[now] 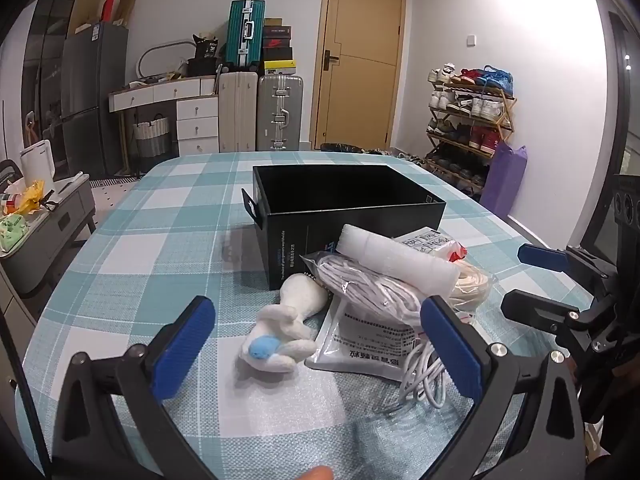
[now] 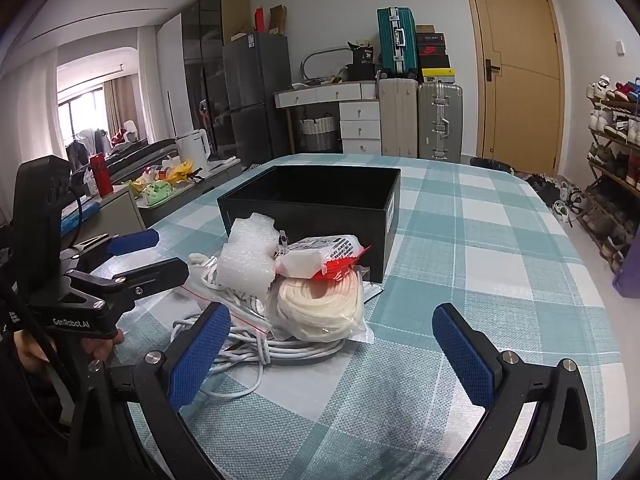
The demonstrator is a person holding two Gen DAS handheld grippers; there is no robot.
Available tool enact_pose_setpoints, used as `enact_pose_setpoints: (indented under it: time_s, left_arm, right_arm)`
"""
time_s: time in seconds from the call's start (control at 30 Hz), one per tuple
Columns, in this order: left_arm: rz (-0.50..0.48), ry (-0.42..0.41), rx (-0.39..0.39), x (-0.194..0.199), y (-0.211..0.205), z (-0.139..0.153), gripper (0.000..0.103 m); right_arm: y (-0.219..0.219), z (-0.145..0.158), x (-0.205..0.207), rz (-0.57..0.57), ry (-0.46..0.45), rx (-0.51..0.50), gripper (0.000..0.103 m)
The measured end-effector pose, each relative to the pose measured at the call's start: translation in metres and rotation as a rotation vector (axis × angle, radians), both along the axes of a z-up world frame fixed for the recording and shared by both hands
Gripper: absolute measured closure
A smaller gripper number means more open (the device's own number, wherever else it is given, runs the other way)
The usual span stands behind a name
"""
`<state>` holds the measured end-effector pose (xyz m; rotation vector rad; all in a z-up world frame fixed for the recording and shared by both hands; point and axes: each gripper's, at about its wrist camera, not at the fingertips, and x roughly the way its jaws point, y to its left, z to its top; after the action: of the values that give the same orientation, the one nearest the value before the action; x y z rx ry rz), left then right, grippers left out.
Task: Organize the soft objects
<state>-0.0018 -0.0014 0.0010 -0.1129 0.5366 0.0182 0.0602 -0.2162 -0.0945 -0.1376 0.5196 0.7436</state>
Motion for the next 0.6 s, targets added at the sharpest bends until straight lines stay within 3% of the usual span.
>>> enact_pose_setpoints:
  time_s: [0.6]
  left_arm:
    - [-0.006, 0.000, 0.012, -0.0019, -0.0025, 0.0004, 0.000]
  right_arm:
    - [0.0016, -0.0003, 0.0000, 0.002, 0.001, 0.000, 0.000]
